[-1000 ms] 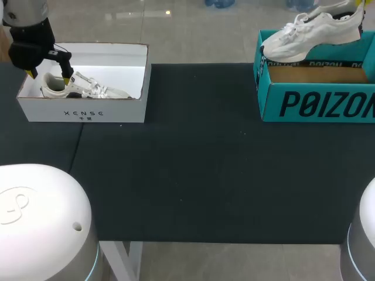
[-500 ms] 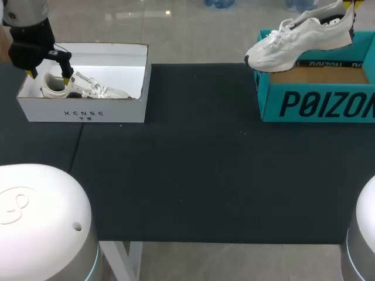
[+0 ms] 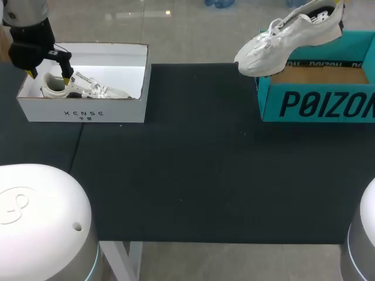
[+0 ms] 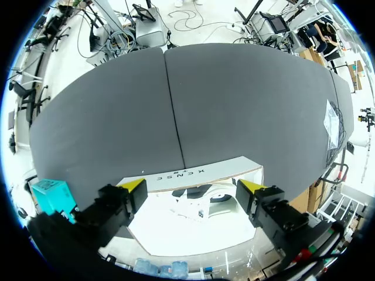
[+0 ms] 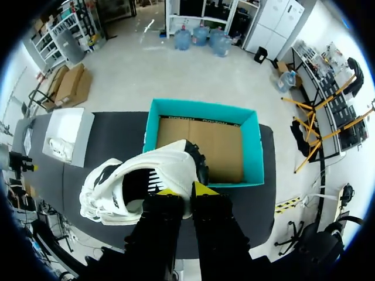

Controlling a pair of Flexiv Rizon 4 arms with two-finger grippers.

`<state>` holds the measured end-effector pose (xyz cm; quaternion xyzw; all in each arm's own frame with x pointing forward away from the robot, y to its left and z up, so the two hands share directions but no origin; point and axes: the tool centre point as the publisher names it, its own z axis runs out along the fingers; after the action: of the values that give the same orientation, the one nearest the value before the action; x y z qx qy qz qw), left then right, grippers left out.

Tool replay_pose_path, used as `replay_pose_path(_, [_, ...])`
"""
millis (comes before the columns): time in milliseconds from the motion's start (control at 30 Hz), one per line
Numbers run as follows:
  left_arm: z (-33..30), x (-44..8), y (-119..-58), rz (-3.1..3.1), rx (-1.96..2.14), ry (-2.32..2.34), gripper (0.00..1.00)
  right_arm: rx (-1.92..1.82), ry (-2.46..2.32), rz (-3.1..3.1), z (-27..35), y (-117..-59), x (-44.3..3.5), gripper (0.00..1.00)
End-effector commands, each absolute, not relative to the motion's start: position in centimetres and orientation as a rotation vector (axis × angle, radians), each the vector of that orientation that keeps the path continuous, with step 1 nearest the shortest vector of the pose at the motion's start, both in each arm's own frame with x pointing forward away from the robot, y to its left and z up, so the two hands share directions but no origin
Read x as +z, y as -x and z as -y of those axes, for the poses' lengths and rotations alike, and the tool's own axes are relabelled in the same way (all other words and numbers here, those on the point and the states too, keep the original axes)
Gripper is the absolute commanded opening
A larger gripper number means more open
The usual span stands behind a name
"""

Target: Take the shoe out of the shoebox, open the shoe tongue, remove and reinsert the insole, then place the shoe into the shoebox

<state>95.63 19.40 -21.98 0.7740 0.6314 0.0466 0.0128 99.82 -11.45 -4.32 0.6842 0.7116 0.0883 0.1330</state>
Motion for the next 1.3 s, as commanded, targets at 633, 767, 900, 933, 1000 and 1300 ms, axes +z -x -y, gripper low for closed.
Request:
replay_pose_path(633, [-19.4,-22.0,-95.6,-1.965,0.149,-2.412,1.0,0.362,-2.027,-2.022,-1.7,-90.2,-4.5,0.0])
replay_pose_path(767, [-19.4,-22.0,-95.6,-1.965,0.149,-2.412,1.0,0.372,-2.04,-2.036,-3.1,-89.7,-4.8,0.0])
replay_pose_path(900, [-19.4,-22.0,-95.6,-1.965,0.149,-2.412,1.0,0.36,-2.055,-2.04,-3.5,-88.9,-4.8,0.0])
replay_pose_path(933, [-19.4,-22.0,-95.6,-1.965,0.149,-2.412,1.0,0.35,-2.066,-2.036,-3.6,-88.5,-4.8,0.0])
replay_pose_path(1000, [-19.4,-22.0,-95.6,-1.965,0.149,-2.412,1.0,0.352,-2.069,-2.038,-3.8,-87.8,-4.6,0.0])
replay_pose_path(1300, [-19.4,-22.0,-95.6,-1.965,0.149,-2.412,1.0,0.395,-2.124,-2.032,-4.4,-86.1,-4.2,0.0])
